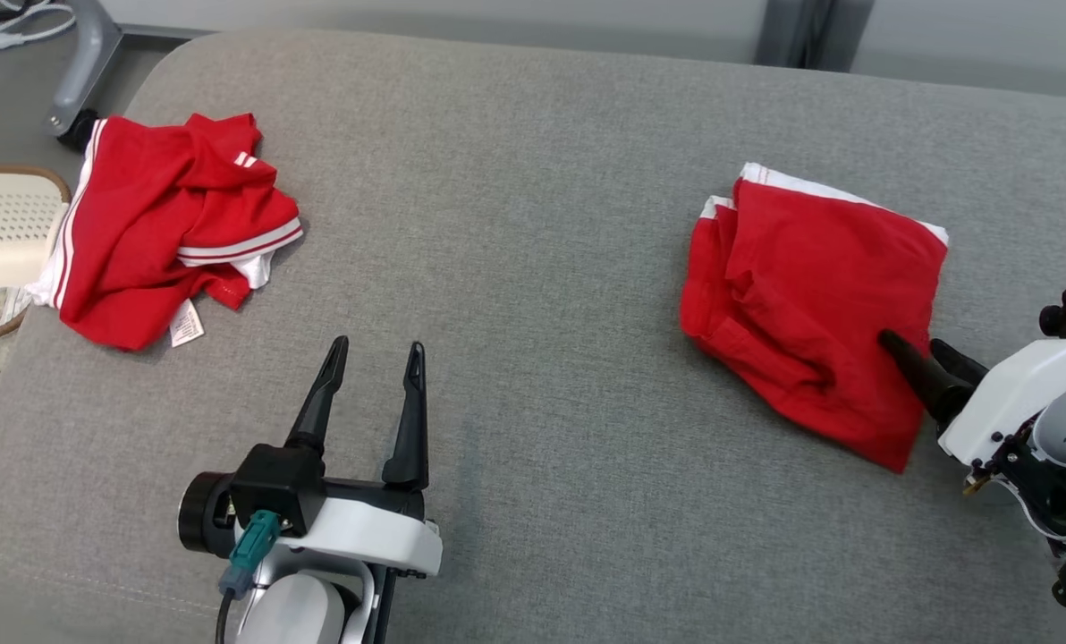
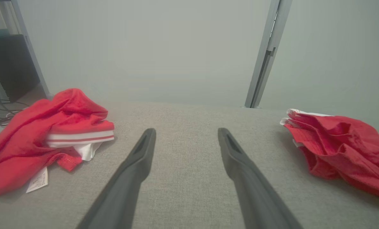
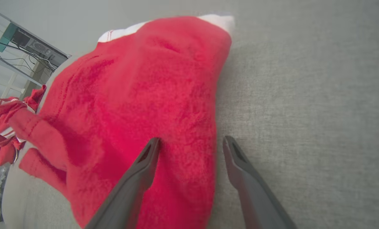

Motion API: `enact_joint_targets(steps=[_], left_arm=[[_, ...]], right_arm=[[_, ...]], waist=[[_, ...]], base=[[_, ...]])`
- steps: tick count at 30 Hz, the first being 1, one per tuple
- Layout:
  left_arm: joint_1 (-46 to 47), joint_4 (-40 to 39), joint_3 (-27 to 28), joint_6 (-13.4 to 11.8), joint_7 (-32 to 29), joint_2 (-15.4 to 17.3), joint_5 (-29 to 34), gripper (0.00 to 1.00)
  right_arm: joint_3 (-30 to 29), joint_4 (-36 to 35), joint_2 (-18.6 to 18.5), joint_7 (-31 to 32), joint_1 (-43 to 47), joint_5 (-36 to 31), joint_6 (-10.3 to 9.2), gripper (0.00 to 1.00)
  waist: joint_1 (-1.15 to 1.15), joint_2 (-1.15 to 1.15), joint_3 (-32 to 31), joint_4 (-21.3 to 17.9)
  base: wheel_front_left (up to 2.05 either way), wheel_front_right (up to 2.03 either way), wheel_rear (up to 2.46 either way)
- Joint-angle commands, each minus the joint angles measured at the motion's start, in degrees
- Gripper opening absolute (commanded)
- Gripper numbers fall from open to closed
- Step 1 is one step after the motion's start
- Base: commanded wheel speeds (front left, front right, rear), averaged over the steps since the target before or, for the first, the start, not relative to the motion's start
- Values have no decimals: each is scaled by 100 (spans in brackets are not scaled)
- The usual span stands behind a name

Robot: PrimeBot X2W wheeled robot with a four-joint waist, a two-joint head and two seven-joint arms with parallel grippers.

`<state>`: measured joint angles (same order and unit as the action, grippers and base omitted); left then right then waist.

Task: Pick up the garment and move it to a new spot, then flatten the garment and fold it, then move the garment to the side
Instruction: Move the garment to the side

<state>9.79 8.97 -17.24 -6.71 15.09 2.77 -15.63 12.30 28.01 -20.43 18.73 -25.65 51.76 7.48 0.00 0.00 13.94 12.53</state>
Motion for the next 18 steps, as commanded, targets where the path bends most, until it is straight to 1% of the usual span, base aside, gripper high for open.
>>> enact_joint_targets(steps=[1, 3, 6, 7, 10, 11, 12, 13, 18], left_arm=[[84, -7, -12, -41, 9, 21, 13, 100], [113, 20, -64, -42, 9, 21, 107, 100], [126, 34, -113, -53, 9, 25, 90, 100], [135, 32, -149, -86, 9, 23, 64, 100], [140, 24, -174, -109, 9, 22, 41, 100], [136, 20, -181, -107, 9, 23, 41, 100], [128, 18, -188, -116, 9, 22, 43, 100], [123, 17, -192, -125, 9, 23, 40, 100], [115, 38, -178, -152, 9, 22, 26, 100]], right_arm=[[162, 106, -170, -3, -120, 26, 3, 100], [290, 241, -205, -61, -225, 129, 3, 100], [394, 376, -233, -102, -324, 223, 3, 100], [533, 440, -245, -140, -401, 321, 4, 100], [692, 475, -250, -157, -477, 422, 4, 100], [788, 488, -263, -168, -511, 456, 4, 93], [872, 504, -281, -193, -540, 484, 4, 20], [959, 500, -301, -219, -577, 494, 4, 0], [1354, 505, -456, -375, -712, 606, 4, 0]], waist=[[0, 0, 135, 164], [0, 0, 174, 242], [0, 0, 201, 317], [0, 0, 218, 381], [0, 0, 231, 425], [0, 0, 233, 439], [0, 0, 235, 451], [0, 0, 239, 460], [0, 0, 209, 445]], base=[[0, 0, 0], [0, 0, 0], [0, 0, 0], [0, 0, 0], [0, 0, 0], [0, 0, 0], [0, 0, 0], [0, 0, 0], [0, 0, 0]])
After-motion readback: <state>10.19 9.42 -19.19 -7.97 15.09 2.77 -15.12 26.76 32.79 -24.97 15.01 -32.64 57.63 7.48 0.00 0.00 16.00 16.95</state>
